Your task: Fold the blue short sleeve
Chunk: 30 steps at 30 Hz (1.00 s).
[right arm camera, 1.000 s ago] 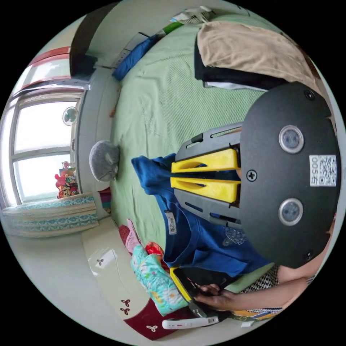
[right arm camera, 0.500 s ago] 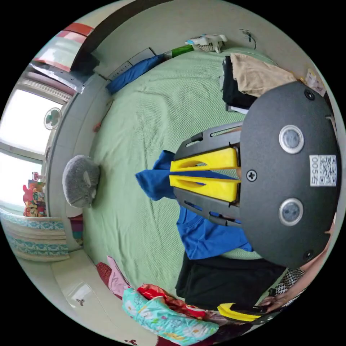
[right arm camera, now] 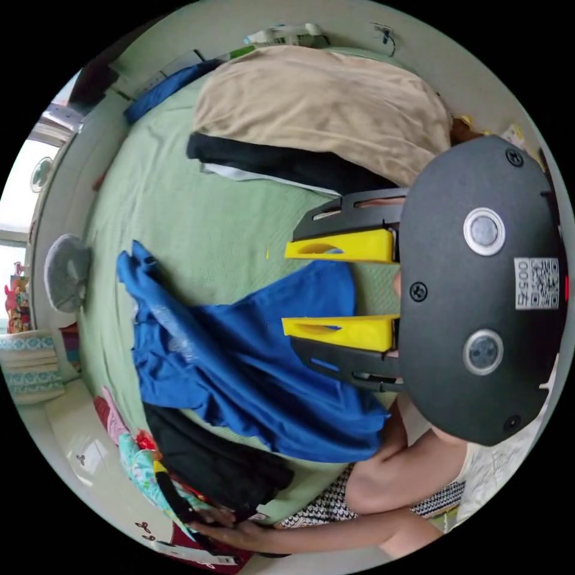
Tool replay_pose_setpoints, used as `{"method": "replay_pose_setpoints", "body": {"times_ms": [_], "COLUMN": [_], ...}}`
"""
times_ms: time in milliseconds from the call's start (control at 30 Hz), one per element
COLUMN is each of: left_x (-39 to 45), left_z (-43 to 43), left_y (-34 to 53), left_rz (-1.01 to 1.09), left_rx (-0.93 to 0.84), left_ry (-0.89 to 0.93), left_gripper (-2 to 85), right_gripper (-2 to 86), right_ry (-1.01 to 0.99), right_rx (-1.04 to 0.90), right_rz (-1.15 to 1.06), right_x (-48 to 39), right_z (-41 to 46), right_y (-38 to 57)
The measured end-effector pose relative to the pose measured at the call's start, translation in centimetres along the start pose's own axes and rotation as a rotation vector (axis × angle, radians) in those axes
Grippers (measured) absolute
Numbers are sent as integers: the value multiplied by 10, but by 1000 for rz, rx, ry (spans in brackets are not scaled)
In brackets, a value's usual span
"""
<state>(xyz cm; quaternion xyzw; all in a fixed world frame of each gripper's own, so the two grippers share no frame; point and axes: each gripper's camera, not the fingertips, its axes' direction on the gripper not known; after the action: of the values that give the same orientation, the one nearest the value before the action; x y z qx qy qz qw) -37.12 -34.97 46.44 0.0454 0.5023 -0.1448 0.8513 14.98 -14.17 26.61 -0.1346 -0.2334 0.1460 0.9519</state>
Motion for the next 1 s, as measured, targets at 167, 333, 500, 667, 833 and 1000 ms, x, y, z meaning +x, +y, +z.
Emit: {"method": "replay_pose_setpoints", "body": {"times_ms": [167,333,500,667,833,1000], "left_x": [49,84,94,96,99,107], "left_z": [2,23,41,54,67,81], "left_y": [-3,-6,-14,-20,-23,-23], "left_rz": [89,138,123,91,73,88], "left_rx": [-27,-92,-132,-142,-159,-174], "left_ry": [-42,-183,-113,-85,-57,-62], "left_gripper": [52,30,12,3,-1,-1], "right_gripper": [69,-9,-12,-13,-12,6], "right_ry": [200,203,190,238,253,260], "right_rx": [-49,-22,29,42,-46,-128], "right_rz": [-25,-48,4,111,199,232], "right_x": [-18,-30,-21,4,23,30], "right_z": [23,8,-37,-80,-68,-47], "right_y": [18,29,55,103,140,151]}}
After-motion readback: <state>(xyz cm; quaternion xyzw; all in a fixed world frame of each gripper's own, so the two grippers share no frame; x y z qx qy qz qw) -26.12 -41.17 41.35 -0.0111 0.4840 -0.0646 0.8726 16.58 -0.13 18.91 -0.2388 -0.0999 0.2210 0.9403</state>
